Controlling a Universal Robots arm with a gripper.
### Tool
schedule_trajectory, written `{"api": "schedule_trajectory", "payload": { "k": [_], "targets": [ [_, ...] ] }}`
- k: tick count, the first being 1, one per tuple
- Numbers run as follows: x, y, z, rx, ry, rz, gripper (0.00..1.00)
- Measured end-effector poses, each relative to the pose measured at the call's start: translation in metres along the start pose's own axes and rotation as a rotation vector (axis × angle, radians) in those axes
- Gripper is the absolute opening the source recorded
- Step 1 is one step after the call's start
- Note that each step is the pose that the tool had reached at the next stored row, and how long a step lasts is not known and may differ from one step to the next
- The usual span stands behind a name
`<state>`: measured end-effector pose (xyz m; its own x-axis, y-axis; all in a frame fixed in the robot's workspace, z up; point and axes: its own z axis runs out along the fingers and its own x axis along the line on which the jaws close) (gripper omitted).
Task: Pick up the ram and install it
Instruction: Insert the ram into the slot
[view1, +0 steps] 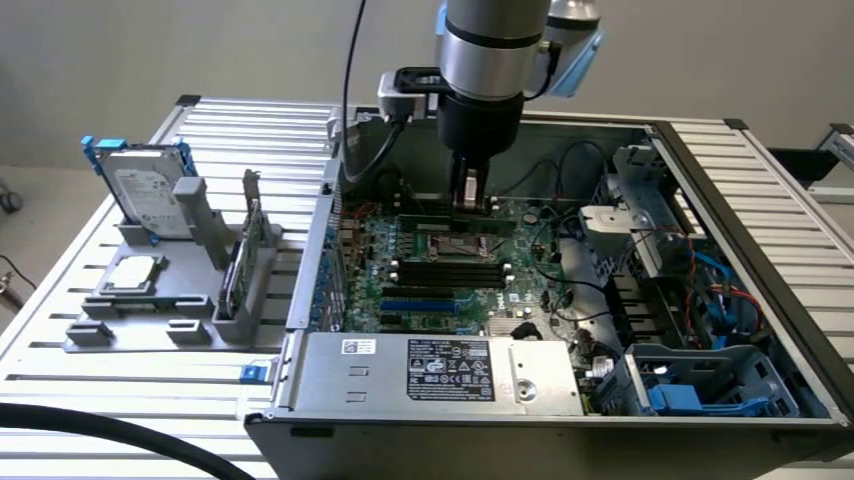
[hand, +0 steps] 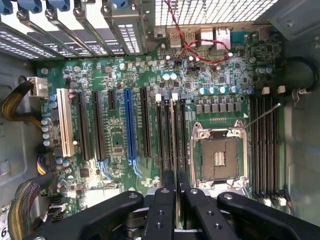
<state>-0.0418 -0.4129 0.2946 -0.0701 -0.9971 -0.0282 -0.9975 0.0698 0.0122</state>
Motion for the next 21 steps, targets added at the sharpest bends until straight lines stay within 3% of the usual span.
{"api": "schedule_trajectory", "payload": {
  "k": [4, 21],
  "targets": [
    [0.004, 0.0011, 0.0058, 0.0074, -0.0005, -0.001, 0.14],
    [0.007, 0.0029, 0.0367, 0.0217, -0.0015, -0.008, 0.14]
  ]
}}
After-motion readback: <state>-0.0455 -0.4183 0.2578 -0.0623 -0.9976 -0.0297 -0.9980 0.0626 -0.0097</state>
